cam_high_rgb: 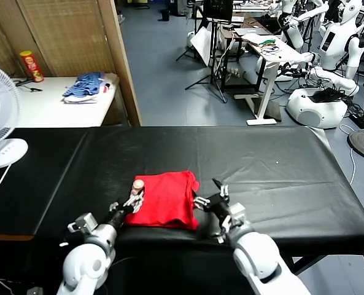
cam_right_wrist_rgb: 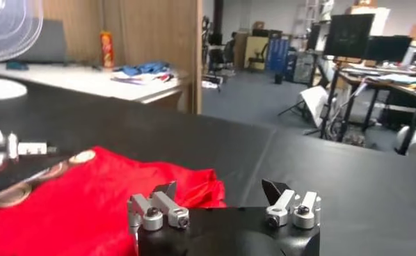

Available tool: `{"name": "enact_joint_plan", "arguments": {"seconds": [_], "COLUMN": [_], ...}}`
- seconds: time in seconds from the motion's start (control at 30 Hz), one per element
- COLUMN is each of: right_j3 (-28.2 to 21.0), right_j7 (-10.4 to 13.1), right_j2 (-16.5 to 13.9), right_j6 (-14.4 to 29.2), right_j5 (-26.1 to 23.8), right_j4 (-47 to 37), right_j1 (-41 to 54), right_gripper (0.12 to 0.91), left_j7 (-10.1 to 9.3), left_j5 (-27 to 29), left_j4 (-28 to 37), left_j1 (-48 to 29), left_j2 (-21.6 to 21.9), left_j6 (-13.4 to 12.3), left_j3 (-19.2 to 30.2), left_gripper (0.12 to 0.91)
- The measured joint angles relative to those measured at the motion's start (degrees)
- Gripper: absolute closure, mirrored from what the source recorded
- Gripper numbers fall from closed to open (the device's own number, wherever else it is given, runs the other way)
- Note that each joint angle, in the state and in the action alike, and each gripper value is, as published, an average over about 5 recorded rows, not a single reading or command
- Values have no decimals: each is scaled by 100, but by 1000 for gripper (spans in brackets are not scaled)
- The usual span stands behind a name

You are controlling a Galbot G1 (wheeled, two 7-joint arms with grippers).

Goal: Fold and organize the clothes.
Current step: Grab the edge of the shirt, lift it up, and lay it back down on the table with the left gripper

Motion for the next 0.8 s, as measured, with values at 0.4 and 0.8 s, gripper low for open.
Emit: {"name": "enact_joint_plan", "arguments": {"seconds": [0.4, 0.8], "right_j3": [216, 653], "right_j7": [-16, 134], "right_j2": [87, 279], "right_j6": [21, -161], "right_j5": [-15, -333], "right_j4": [289, 435], "right_j1": [-239, -582], "right_gripper": [227, 227], "left_j7": [-48, 40], "left_j5": [-606, 1031], "left_j4": [99, -103], "left_j1": [61, 67], "left_j2": [-24, 299], "left_j6": [73, 100], "left_j3": [-125, -241], "left_gripper": [556, 890]}}
